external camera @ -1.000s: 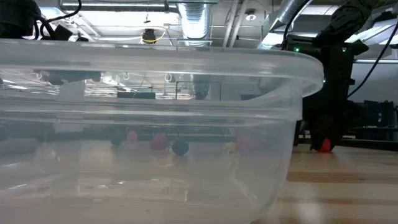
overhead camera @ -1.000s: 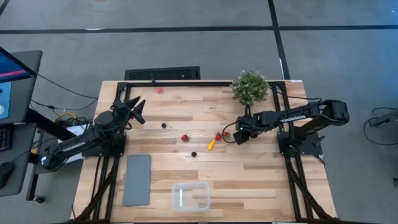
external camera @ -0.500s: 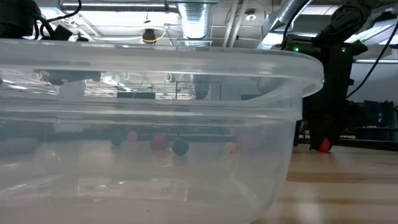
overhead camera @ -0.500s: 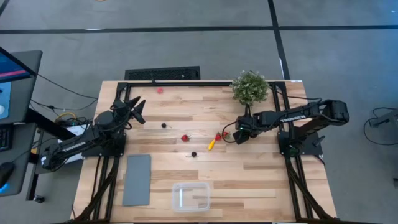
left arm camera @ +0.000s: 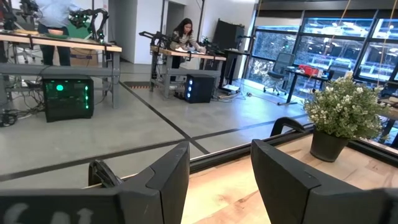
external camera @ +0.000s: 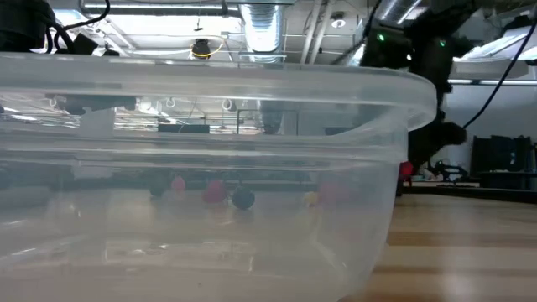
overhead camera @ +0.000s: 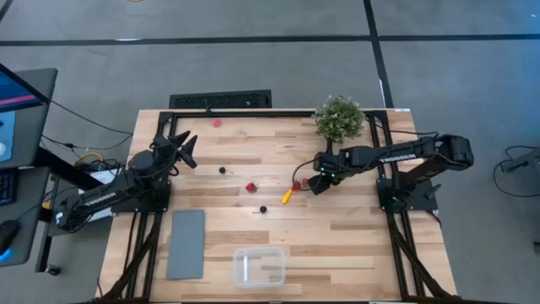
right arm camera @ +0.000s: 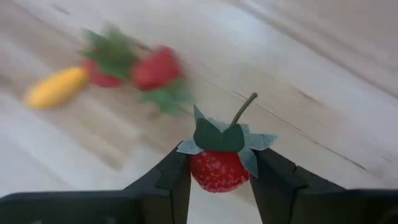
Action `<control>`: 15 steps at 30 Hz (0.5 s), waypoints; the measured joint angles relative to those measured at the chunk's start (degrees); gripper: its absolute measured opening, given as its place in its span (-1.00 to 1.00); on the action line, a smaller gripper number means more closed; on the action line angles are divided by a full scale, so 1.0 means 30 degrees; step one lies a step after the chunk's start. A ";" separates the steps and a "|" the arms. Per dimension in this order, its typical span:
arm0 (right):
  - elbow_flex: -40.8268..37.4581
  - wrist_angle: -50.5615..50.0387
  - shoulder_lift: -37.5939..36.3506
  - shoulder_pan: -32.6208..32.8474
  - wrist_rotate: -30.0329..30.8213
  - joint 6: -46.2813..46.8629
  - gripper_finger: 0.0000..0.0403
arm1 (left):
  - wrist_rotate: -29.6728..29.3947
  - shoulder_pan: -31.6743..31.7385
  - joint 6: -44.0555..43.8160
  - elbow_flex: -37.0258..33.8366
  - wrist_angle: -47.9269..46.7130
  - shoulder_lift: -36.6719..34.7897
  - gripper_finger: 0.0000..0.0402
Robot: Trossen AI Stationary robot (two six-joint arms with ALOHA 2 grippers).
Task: Pick and placing Produce into tupperware
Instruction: Put the red strawberry into the transparent bin
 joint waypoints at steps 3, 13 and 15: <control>0.1514 -0.0247 0.0000 -0.0005 -0.0327 -0.0663 -0.15 | -0.0002 -0.0007 0.0000 0.0000 0.0000 0.0004 -0.19; 0.8614 -0.0190 -0.0007 0.0036 -0.0374 -0.4810 -0.23 | -0.0024 -0.0003 0.0000 0.0000 0.0000 -0.0002 -0.19; 1.0104 -0.0157 -0.0007 0.0051 -0.0374 -0.5642 -0.22 | -0.0024 -0.0007 0.0008 0.0000 0.0000 0.0005 -0.19</control>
